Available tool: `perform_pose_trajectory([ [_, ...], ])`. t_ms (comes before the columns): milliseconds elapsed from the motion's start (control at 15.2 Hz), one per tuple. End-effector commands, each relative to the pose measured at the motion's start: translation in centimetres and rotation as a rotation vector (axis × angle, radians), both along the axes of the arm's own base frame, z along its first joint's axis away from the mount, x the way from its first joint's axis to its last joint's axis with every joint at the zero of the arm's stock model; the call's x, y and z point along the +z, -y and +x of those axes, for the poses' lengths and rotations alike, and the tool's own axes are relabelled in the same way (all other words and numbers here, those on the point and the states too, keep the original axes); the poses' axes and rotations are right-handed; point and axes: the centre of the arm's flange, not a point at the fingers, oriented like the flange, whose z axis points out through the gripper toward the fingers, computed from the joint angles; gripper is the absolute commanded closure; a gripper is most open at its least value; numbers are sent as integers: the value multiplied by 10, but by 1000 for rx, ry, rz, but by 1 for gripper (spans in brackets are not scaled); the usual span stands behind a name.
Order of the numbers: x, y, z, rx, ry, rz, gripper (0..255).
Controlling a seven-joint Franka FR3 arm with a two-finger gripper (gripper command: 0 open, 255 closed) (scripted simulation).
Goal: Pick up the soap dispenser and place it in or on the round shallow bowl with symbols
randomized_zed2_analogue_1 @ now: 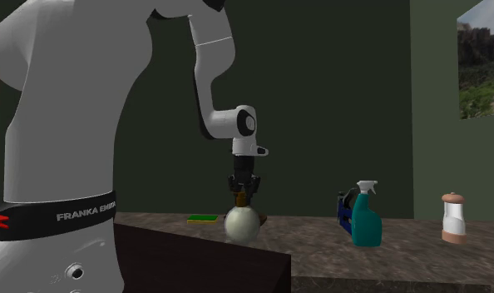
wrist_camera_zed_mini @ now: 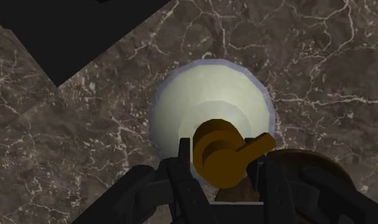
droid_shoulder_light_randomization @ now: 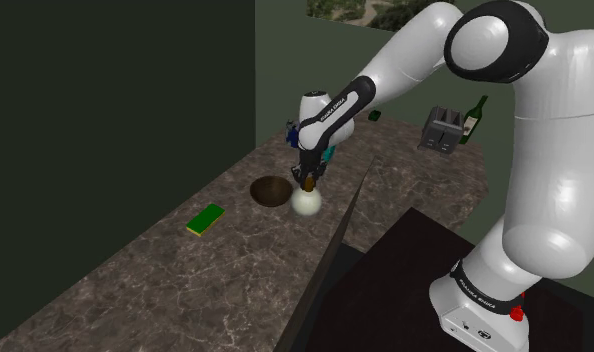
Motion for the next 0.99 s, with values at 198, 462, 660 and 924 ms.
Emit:
perform_pose_trajectory([
  [198,26,-1,0,0,0,0,255],
  [462,47,-1,0,0,0,0,255],
  [660,63,-1,0,0,0,0,255],
  [924,84,-1,0,0,0,0,255],
])
